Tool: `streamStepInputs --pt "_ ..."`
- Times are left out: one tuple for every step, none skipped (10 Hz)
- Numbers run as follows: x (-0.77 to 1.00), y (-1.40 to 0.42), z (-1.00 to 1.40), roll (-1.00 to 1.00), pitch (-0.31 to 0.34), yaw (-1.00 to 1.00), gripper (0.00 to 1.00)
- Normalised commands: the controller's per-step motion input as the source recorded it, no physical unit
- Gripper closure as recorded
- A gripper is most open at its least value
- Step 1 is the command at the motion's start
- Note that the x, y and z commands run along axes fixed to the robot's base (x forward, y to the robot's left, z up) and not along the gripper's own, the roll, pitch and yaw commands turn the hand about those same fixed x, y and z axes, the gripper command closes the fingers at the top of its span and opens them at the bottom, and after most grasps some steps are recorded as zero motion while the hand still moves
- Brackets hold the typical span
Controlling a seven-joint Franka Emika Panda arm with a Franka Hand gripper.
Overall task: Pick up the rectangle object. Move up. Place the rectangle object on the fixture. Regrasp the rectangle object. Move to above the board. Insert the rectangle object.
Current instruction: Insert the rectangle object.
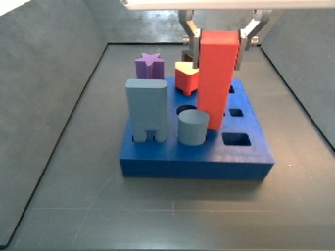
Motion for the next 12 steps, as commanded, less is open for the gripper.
streamStepInputs --pt "0.03 -0.12 0.09 0.31 0.099 -0.35 1.0" --pt "0.05 0.0 0.17 0.15 -0.003 -0.87 1.0" --pt "0.45 0.05 0.18 0.03 0.0 -0.61 1.0" --pt "0.58 0.0 0.0 0.0 0.14 -0.27 1.0" --pt "0.19 0.0 0.0 0.0 0.133 -0.09 1.0" --pt "0.0 -0.04 0.0 0.0 -0.003 0.0 1.0" --pt "0.17 -0.06 0.0 0.0 0.0 0.0 1.0" --pt "-0.02 -0.03 0.02 0.0 -0.097 -0.01 1.0" --pt "0.0 -0.02 0.0 0.0 -0.02 0.0 1.0" --pt "0.07 0.0 0.0 -0.17 -0.269 0.0 1.0" --pt "0.0 0.07 0.01 -0.26 -0.397 0.06 1.0" --pt "0.01 0.13 0.0 -0.32 -0.446 0.18 1.0"
